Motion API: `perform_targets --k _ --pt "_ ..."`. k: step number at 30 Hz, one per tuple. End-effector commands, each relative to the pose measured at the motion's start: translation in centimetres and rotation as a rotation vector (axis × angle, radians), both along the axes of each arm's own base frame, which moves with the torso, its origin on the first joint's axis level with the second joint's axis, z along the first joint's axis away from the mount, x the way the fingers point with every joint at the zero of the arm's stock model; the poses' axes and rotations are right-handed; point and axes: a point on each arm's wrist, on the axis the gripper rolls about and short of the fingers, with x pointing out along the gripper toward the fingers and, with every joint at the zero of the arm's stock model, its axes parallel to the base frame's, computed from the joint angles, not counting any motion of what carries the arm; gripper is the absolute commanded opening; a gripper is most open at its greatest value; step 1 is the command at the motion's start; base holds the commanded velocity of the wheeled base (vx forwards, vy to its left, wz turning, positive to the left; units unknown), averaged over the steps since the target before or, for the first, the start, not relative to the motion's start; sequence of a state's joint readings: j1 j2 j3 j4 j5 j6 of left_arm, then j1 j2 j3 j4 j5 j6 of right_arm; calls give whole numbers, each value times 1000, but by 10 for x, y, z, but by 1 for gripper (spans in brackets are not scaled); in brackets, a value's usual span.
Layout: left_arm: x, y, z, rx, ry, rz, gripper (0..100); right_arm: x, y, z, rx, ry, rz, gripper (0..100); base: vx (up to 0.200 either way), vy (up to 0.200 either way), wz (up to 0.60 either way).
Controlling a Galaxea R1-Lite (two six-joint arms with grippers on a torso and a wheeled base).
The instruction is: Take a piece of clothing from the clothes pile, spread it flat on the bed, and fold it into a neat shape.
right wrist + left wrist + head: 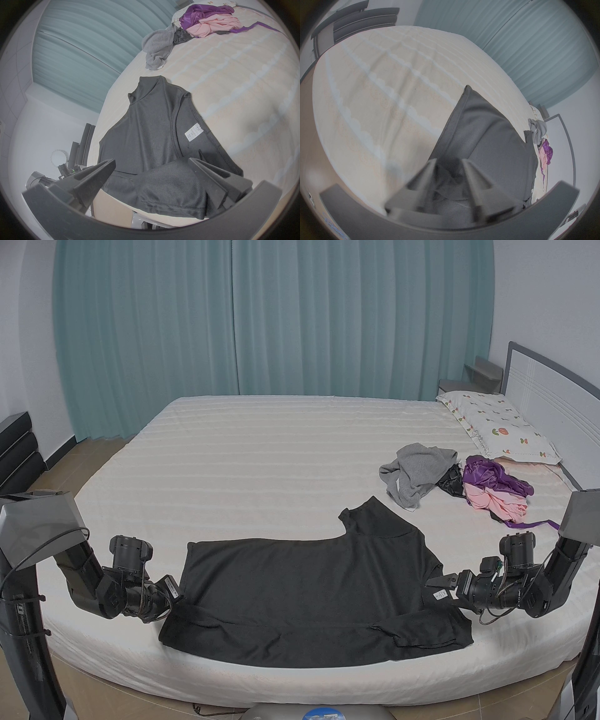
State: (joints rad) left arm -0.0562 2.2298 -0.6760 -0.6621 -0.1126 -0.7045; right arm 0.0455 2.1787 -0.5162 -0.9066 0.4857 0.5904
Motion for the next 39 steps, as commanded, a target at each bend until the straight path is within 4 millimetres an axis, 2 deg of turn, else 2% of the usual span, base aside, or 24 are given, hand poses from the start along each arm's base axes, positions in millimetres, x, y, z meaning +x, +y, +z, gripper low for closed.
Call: perform_targets --k 1,10,16,25,39 --pt "-4 0 -3 0 22 4 0 0 0 -4 -6 8 -7 100 0 0 0" --pt "-17 13 20 -18 -17 56 0 4 -3 -4 -17 -4 -11 100 0 0 0" --pt "-19 13 32 -51 -42 76 0 8 -10 -11 -50 -9 -3 100 0 0 0" --pt "-25 13 32 -57 -30 79 0 11 -13 -31 -105 14 50 100 0 0 0" --pt "-26 13 30 -57 -22 79 0 14 -9 -38 -175 11 136 100 0 0 0"
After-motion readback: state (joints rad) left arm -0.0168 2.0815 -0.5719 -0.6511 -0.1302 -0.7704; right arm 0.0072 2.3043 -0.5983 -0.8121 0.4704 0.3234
